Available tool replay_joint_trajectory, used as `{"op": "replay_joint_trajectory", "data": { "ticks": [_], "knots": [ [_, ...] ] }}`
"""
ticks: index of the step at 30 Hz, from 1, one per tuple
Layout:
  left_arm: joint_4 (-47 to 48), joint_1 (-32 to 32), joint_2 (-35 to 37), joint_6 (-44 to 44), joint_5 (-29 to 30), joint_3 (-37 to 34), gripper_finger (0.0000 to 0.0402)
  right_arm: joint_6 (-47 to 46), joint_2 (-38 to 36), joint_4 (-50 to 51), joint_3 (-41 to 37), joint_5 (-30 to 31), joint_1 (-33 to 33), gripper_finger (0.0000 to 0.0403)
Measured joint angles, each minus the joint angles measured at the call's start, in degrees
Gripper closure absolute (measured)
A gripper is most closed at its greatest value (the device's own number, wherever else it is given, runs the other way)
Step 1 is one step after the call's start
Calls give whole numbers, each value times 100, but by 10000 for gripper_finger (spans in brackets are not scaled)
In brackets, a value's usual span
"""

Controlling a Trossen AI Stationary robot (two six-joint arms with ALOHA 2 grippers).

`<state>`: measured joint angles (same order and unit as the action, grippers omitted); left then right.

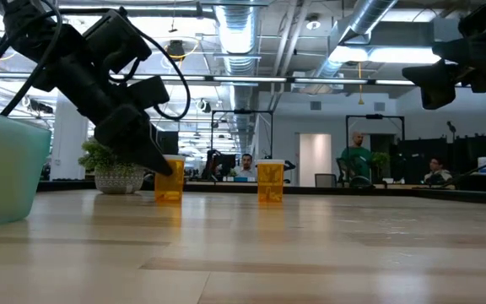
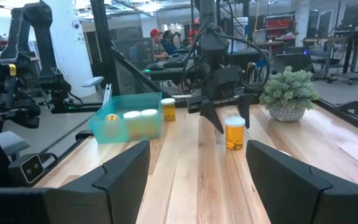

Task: Pick and place pill bottles into a basket
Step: Put the middle yellow pill bottle into the green bin

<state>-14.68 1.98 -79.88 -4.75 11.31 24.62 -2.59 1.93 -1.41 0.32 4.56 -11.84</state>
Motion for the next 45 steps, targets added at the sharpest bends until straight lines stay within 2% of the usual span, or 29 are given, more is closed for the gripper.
{"op": "replay_joint_trajectory", "data": {
  "ticks": [8, 12, 20, 27, 34, 39, 45],
  "knots": [
    [-70, 0, 3, 80, 9, 0, 201, 0, -1, -1, 0, 0, 0, 143],
    [220, 0, 248, 206, 11, 123, 219, 0, 0, 0, 0, 0, 1, 143],
    [1408, 0, 1583, 200, 158, 384, 214, 0, 0, -2, 0, 0, -1, 143],
    [3155, -307, 2707, -580, -276, 837, 217, 0, -2, -6, 0, -2, 0, 142],
    [4491, -1234, 3126, -1553, -406, 1480, 218, 0, -2, -6, 0, -2, -1, 142],
    [4813, -2259, 3105, -2397, -450, 1754, 218, 1, -1, -5, 0, -2, 0, 142],
    [4844, -3552, 3104, -3501, 230, 1803, 218, 0, 0, -6, -2, -2, 1, 142]
  ]
}}
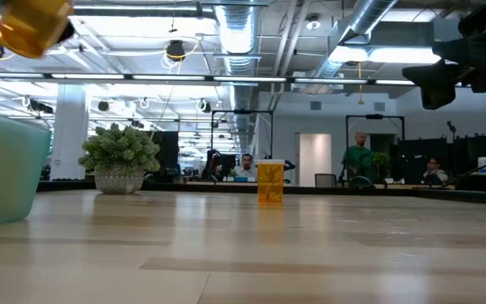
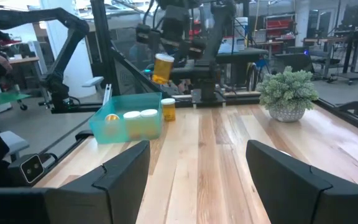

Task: Pick and place pill bottles into a basket
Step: Put the middle yellow pill bottle into the green bin

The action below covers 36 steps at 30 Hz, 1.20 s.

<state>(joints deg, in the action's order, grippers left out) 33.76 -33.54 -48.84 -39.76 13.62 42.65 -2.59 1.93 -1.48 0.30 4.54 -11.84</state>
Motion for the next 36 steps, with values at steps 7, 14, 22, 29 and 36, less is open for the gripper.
{"op": "replay_joint_trajectory", "data": {
  "ticks": [7, 14, 22, 29, 36],
  "knots": [
    [-12, -1357, -279, -1272, 778, 0, 219, 0, 0, 2, 2, 0, 0, 142],
    [-28, -2040, -1278, -1914, 549, 0, 219, 0, -1, 2, 1, 0, -1, 142],
    [-30, -2401, -2180, -2106, 698, 0, 219, 0, -1, 2, 2, 0, 0, 143],
    [-630, -2430, -2888, -1831, 1392, 0, 219, 0, -2, 4, 0, 0, 0, 143],
    [-614, -2478, -3142, -2128, 1854, -2, 219, 0, 0, 4, 1, 0, -2, 143]
  ]
}}
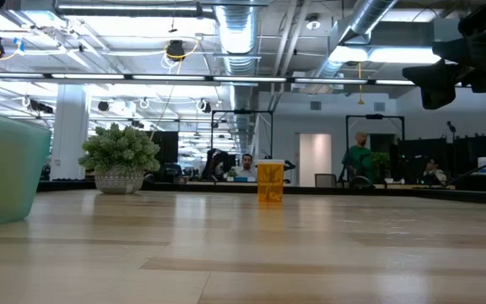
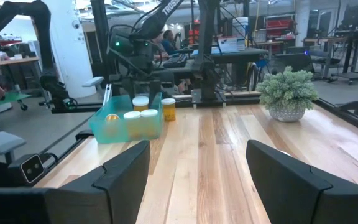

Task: Pick and place pill bottles into a basket
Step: Put the middle yellow pill bottle into the green bin

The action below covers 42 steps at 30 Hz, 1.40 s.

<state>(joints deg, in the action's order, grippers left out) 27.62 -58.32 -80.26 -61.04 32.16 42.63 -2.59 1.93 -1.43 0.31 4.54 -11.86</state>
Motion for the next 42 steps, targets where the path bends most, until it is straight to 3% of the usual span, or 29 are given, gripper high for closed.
{"op": "replay_joint_trajectory", "data": {
  "ticks": [8, 18, 29, 42],
  "knots": [
    [204, -393, -246, -902, 146, -6, 219, 0, 0, 1, 1, 0, 1, 143],
    [584, -1077, -333, -1924, 1083, -9, 219, 0, 0, 2, 1, 0, 0, 143],
    [579, -1231, -521, -2426, 1031, -238, 213, 0, -1, 2, 0, 0, 0, 143],
    [502, -1231, -737, -2460, 893, -224, 150, 0, 0, 2, 0, -2, 0, 143]
  ]
}}
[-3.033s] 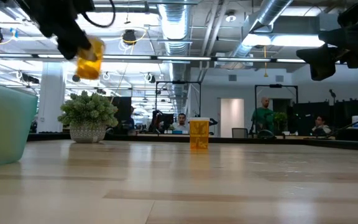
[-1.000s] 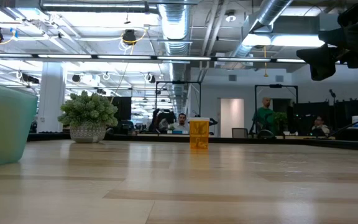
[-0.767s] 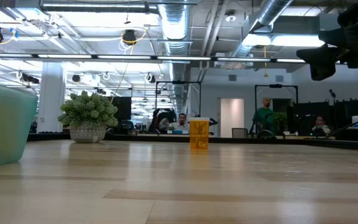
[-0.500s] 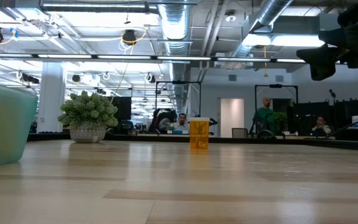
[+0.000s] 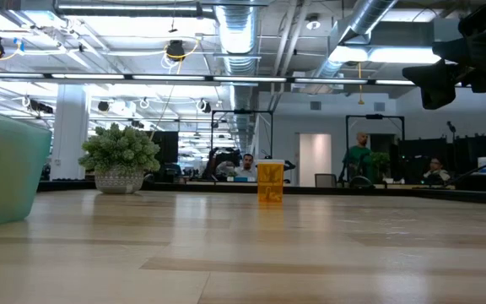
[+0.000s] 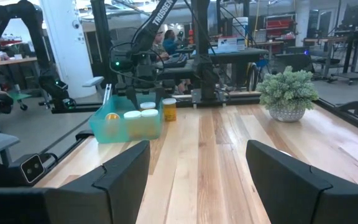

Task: Pick and place pill bottles into a basket
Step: Put the middle yellow pill bottle into the green bin, then move the green bin to the center of the table

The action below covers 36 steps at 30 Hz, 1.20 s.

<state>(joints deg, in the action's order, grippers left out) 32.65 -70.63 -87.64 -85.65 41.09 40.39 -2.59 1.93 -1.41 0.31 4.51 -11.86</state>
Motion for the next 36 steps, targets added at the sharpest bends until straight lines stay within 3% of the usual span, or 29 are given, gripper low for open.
{"op": "replay_joint_trajectory", "data": {
  "ticks": [5, 14, 20, 27, 36],
  "knots": [
    [136, 0, -2, 89, -289, 216, 138, 0, 0, 0, -1, 2, 0, 143],
    [1994, 7, -2, -40, 152, 965, 136, 0, 0, 0, -1, 2, 0, 143],
    [2554, 97, -2, 207, 187, 1455, 136, 0, 0, 0, 1, 2, 2, 143],
    [2351, 151, -2, 779, 72, 2057, 136, 2, 0, 0, 1, 2, 0, 143],
    [782, 292, -11, 1329, -1380, 2228, 136, 0, 0, 0, 1, 2, 2, 143]
  ]
}}
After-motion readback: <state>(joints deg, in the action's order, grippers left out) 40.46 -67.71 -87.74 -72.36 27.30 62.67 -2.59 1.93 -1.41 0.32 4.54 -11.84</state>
